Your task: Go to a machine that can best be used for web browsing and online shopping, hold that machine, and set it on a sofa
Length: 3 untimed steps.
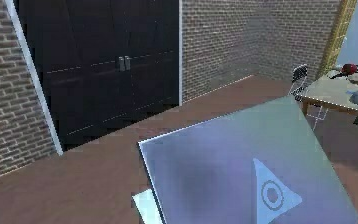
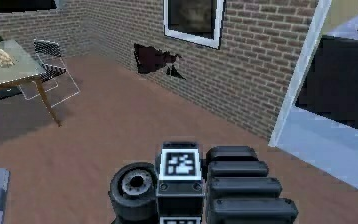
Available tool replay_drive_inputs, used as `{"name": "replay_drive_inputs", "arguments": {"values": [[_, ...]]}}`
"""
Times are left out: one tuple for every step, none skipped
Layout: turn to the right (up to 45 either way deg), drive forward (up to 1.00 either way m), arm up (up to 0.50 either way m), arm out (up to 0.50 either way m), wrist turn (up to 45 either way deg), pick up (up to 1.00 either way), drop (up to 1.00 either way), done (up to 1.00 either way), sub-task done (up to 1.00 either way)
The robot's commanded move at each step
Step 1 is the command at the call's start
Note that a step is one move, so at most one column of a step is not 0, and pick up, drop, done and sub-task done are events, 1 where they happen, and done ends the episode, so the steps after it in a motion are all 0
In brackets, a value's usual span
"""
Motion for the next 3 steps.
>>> {"name": "replay_drive_inputs", "arguments": {"values": [[-45.0, 0.0, 0.0, 0.0, 0.0, 0.0, 0.0, 0.0, 0.0], [-45.0, 0.0, 0.0, 0.0, 0.0, 0.0, 0.0, 0.0, 0.0], [-9.0, 0.0, 0.0, 0.0, 0.0, 0.0, 0.0, 0.0, 0.0]]}}
